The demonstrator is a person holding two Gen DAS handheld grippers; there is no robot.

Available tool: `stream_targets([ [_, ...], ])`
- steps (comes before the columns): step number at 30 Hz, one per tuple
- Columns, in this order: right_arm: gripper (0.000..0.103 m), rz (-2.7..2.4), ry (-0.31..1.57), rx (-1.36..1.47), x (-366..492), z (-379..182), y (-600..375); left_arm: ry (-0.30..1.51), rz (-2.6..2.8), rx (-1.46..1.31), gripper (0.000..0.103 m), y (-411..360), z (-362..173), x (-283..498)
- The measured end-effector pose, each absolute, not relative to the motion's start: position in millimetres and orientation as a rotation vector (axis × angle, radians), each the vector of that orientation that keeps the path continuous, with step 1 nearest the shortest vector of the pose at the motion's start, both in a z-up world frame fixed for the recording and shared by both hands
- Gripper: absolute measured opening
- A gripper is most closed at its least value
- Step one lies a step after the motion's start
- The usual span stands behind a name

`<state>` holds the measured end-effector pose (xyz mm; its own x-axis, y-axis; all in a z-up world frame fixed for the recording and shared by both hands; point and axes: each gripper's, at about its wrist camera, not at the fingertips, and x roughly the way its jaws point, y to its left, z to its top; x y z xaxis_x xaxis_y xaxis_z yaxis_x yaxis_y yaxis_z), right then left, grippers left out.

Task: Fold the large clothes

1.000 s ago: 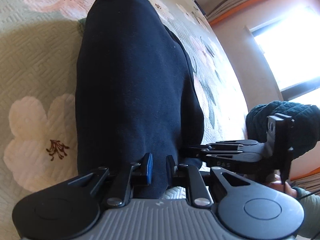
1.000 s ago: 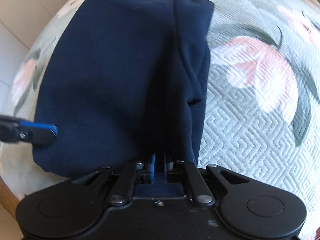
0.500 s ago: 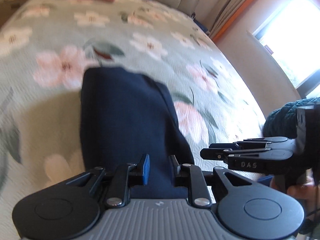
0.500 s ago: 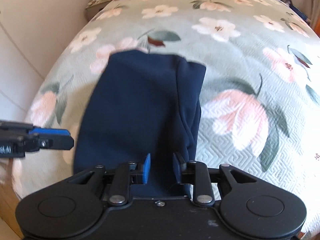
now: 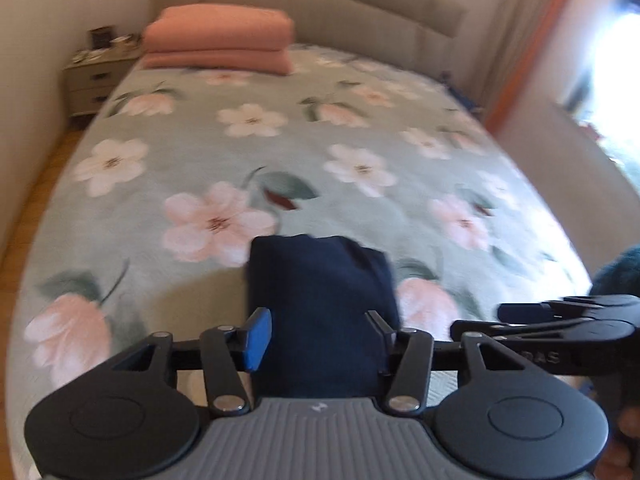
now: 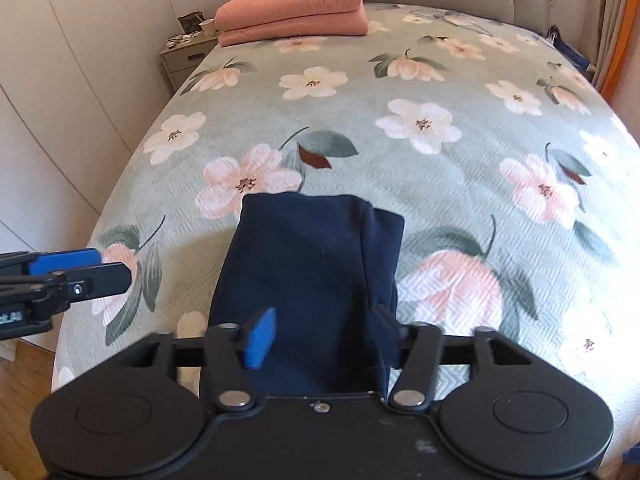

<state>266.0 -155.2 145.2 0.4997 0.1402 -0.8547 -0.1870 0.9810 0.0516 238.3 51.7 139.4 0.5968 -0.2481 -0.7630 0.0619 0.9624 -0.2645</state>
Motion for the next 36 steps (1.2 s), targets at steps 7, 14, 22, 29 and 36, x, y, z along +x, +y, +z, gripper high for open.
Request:
stream_targets([
  [7, 0.077, 0.17, 1.073, -0.098, 282, 153, -144, 1.017, -0.007, -0.2, 0.066, 54, 137, 244],
  [14, 0.077, 0.155, 1.101, -0.11, 285, 157, -139, 1.025, 0.044, -0.158, 0.069, 57, 153, 243],
  [22, 0.077, 0.135, 1.132, -0.104, 283, 156, -146, 0.997, 0.064, -0.111, 0.072, 50, 166, 251],
  [29, 0.077, 0.126, 1.134, -0.091, 280, 157, -155, 0.98, 0.041, -0.102, 0.08, 42, 170, 252],
  [36, 0.077, 0.111, 1.149, -0.068, 278, 155, -161, 0.983, 0.031, -0.07, 0.082, 36, 167, 253],
])
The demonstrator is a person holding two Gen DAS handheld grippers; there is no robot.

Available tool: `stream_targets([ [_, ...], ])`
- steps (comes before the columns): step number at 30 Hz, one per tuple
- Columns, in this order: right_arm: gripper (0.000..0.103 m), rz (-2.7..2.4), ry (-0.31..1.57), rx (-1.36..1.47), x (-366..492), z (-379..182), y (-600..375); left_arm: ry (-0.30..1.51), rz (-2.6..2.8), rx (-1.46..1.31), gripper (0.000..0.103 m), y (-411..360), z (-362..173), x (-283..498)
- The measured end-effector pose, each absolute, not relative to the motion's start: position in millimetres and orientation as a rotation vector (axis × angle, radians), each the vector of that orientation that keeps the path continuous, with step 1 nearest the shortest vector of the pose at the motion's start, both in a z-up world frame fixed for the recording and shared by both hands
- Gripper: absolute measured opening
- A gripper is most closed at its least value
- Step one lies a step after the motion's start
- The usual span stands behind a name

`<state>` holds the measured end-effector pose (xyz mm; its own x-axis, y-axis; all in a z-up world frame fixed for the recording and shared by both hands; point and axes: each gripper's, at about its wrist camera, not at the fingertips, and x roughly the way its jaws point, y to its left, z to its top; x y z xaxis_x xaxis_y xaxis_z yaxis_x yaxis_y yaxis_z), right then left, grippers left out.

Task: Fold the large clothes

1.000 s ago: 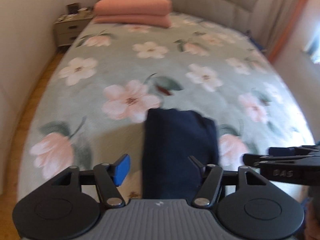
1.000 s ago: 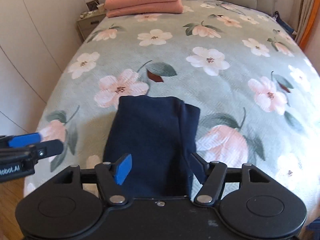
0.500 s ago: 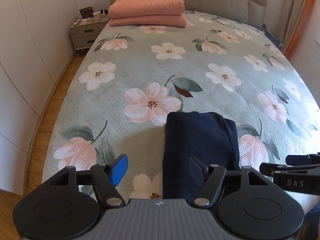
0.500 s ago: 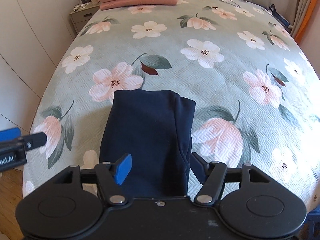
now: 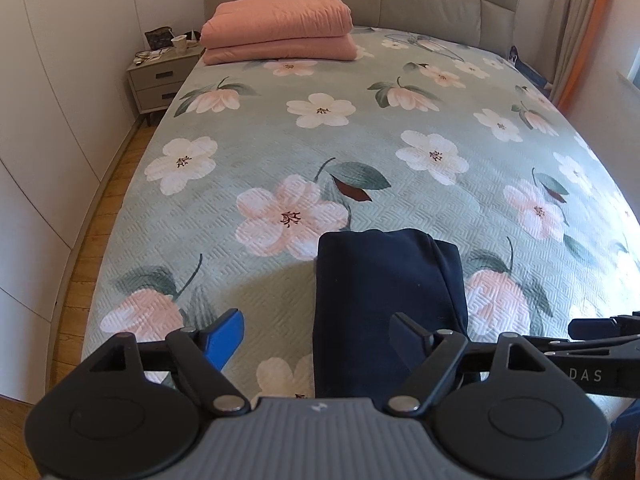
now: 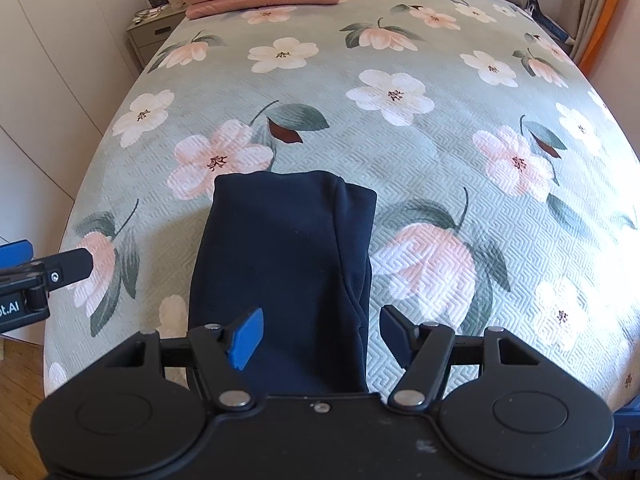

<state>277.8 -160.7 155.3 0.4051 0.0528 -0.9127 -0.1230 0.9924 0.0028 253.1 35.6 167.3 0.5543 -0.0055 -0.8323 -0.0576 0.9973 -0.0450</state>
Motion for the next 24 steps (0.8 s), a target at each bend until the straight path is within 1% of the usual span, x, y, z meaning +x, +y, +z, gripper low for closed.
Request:
stream_targets([
  [2, 0.077, 0.108, 1.149, -0.062, 277.5, 155.2, -161.6, 0.982, 0.039, -0.053, 0.084, 35.1, 167.0, 253.5],
  [5, 0.077, 0.109, 1.15, -0.065, 277.9, 154.7, -163.7, 0.988, 0.032, -0.055, 0.093, 36.4, 166.2, 255.3],
  [6, 0.077, 0.109, 1.153, -0.063, 278.0, 154.4, -163.9, 0.99, 0.028, -0.056, 0.093, 36.1, 165.7, 255.9],
  [24, 0.077, 0.101, 1.179, -0.049, 280.9, 147.4, -162.3, 0.992, 0.006, -0.048, 0.093, 35.2, 161.9, 259.5],
])
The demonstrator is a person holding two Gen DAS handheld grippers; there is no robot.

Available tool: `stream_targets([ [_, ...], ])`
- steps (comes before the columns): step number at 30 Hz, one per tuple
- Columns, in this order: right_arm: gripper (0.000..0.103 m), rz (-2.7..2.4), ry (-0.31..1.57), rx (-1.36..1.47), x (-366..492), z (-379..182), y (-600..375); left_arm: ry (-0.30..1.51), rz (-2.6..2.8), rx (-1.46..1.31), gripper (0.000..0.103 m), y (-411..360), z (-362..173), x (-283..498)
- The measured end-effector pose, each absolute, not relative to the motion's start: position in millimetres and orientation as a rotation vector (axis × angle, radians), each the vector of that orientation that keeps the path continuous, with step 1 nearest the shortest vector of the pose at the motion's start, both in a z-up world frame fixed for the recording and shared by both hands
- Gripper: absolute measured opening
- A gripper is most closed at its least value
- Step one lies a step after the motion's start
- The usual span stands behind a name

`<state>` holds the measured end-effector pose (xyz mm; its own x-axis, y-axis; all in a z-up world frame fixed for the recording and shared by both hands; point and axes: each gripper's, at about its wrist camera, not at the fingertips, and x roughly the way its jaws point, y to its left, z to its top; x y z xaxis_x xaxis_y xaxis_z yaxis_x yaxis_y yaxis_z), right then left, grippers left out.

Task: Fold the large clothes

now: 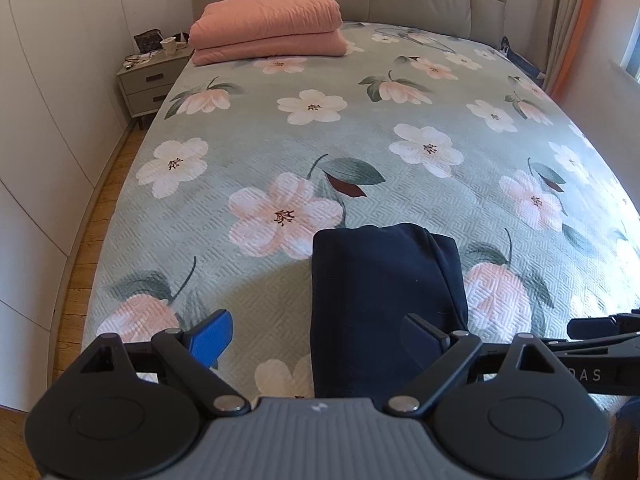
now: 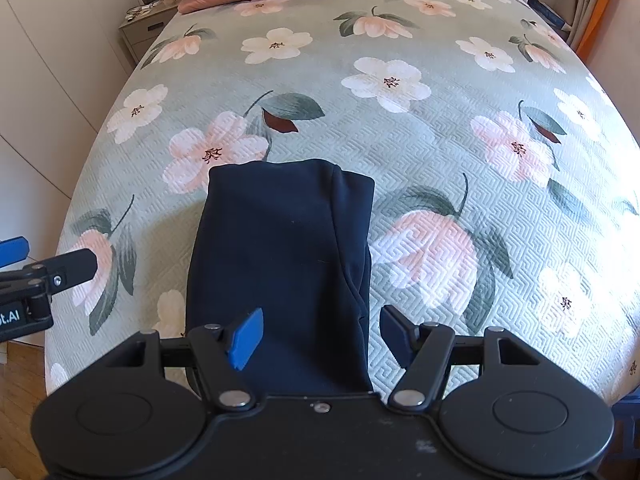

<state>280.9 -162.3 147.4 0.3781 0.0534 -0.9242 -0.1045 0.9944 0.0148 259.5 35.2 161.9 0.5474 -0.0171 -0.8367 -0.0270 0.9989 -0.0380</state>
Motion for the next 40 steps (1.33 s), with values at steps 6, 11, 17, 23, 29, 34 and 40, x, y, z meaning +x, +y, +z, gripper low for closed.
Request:
stream_targets([
  [6, 0.077, 0.106, 1.192, -0.046, 282, 144, -164, 0.992, 0.053, 0.011, 0.095, 35, 161, 263],
  [11, 0.077, 0.108, 1.194, -0.046, 282, 144, -164, 1.004, 0.054, -0.012, 0.097, 38, 159, 263],
  [17, 0.077, 0.11, 1.197, -0.042, 281, 143, -165, 0.996, 0.096, 0.058, 0.097, 33, 160, 263],
  [23, 0.077, 0.113, 1.199, -0.039, 278, 142, -167, 1.002, 0.088, 0.049, 0.097, 33, 159, 261],
  [29, 0.077, 0.117, 1.204, -0.035, 275, 140, -167, 0.993, 0.083, 0.055, 0.097, 32, 158, 259],
  [34, 0.077, 0.126, 1.205, -0.036, 274, 140, -168, 0.98, 0.083, 0.065, 0.097, 33, 159, 258],
  [40, 0.077, 0.124, 1.211, -0.034, 273, 138, -169, 0.952, 0.071, 0.058, 0.097, 36, 161, 254],
])
